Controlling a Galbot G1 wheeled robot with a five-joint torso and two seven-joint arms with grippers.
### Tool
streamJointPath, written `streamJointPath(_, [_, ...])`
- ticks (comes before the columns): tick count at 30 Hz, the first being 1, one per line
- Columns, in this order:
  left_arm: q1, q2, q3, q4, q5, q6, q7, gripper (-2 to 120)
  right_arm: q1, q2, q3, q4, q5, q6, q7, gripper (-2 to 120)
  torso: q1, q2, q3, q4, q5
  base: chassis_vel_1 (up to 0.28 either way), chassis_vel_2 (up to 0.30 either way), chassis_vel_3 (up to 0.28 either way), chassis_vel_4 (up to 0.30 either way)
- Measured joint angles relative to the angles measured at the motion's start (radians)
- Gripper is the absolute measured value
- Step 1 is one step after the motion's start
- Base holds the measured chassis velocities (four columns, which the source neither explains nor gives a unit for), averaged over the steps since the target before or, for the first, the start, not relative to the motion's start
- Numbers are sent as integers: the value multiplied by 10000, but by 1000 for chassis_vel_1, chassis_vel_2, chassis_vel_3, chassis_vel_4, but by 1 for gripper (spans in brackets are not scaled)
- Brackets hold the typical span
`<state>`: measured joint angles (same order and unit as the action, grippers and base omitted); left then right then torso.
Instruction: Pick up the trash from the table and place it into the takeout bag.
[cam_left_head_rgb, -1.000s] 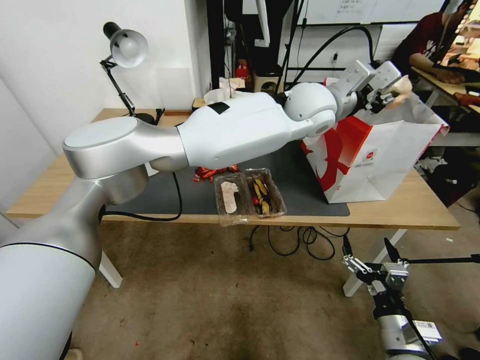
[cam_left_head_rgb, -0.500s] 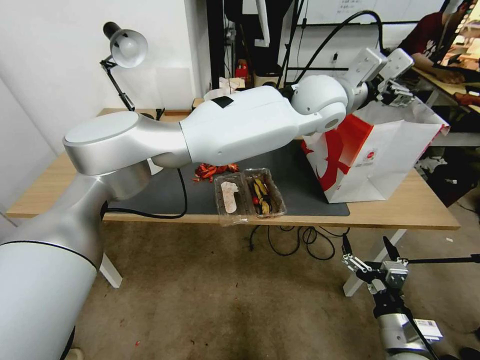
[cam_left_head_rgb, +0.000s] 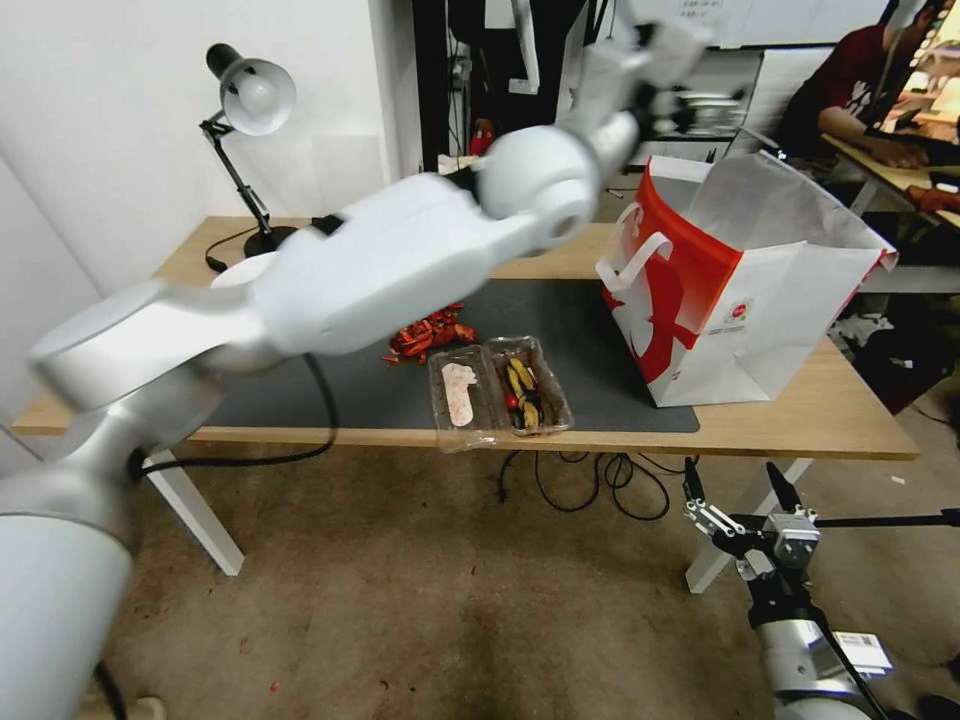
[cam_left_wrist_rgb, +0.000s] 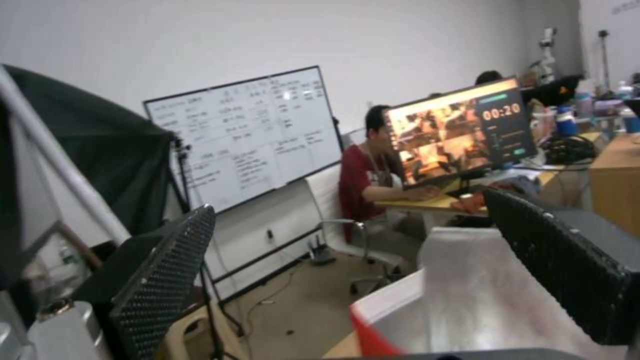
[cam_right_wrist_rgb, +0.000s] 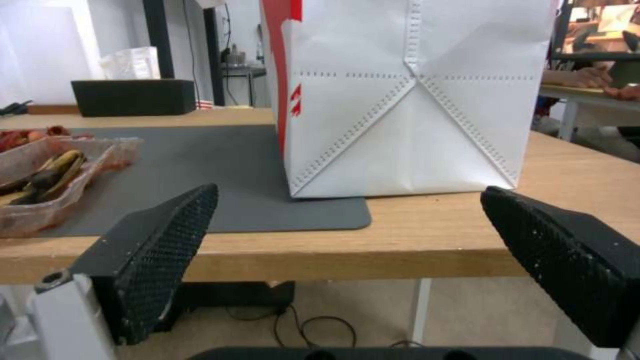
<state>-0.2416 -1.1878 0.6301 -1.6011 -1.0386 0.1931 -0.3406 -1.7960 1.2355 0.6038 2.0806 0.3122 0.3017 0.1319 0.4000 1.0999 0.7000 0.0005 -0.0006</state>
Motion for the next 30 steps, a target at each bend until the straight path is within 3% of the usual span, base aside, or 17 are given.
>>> streamJointPath(7, [1383,1359,-800,-1649,550,-285,71,100,87,-12,-117,58,-61,-98,6,100,0,1,0,-6,1,0,0,0,0])
streamJointPath(16, [3124,2373,-2092,-2899,1051,-502,13,100,136,17,-250,41,-138,-147,10,100,0,1,-1,-5,5,0,0,0,0])
streamJointPath(19, [4792,2790,-3088,-3542,1819,-636,-273,100,198,37,-297,-4,-189,-164,14,100,0,1,-1,-5,5,0,0,0,0])
streamJointPath(20, [4792,2790,-3088,-3542,1819,-636,-273,100,198,37,-297,-4,-189,-164,14,100,0,1,-1,-5,5,0,0,0,0])
streamJointPath(22, [6451,3017,-4127,-4095,2742,-636,-471,100,204,66,-308,-60,-232,-168,16,100,0,1,-1,-5,2,0,0,0,0])
streamJointPath(23, [6451,3017,-4127,-4095,2742,-636,-471,100,204,66,-308,-60,-232,-168,16,100,0,1,-1,-5,2,0,0,0,0])
streamJointPath(24, [7699,3069,-5052,-4475,3358,-663,-493,100,200,112,-322,-115,-301,-163,19,100,-1,2,-2,-7,8,0,0,0,0])
streamJointPath(25, [8200,3074,-5373,-4609,3543,-697,-491,100,199,142,-336,-133,-339,-159,19,100,-1,2,-2,-8,8,0,0,0,0])
streamJointPath(26, [9502,3064,-6165,-4925,4069,-852,-384,100,188,211,-366,-145,-432,-155,20,100,0,1,-1,-2,0,0,0,0,0])
streamJointPath(27, [9502,3064,-6165,-4925,4069,-852,-384,100,188,211,-366,-145,-432,-155,20,100,0,1,-1,-2,0,0,0,0,0])
streamJointPath(30, [11598,2761,-7317,-5467,5197,-1391,-203,100,178,333,-454,-141,-629,-151,24,100,-2,2,-2,0,3,0,0,0,0])
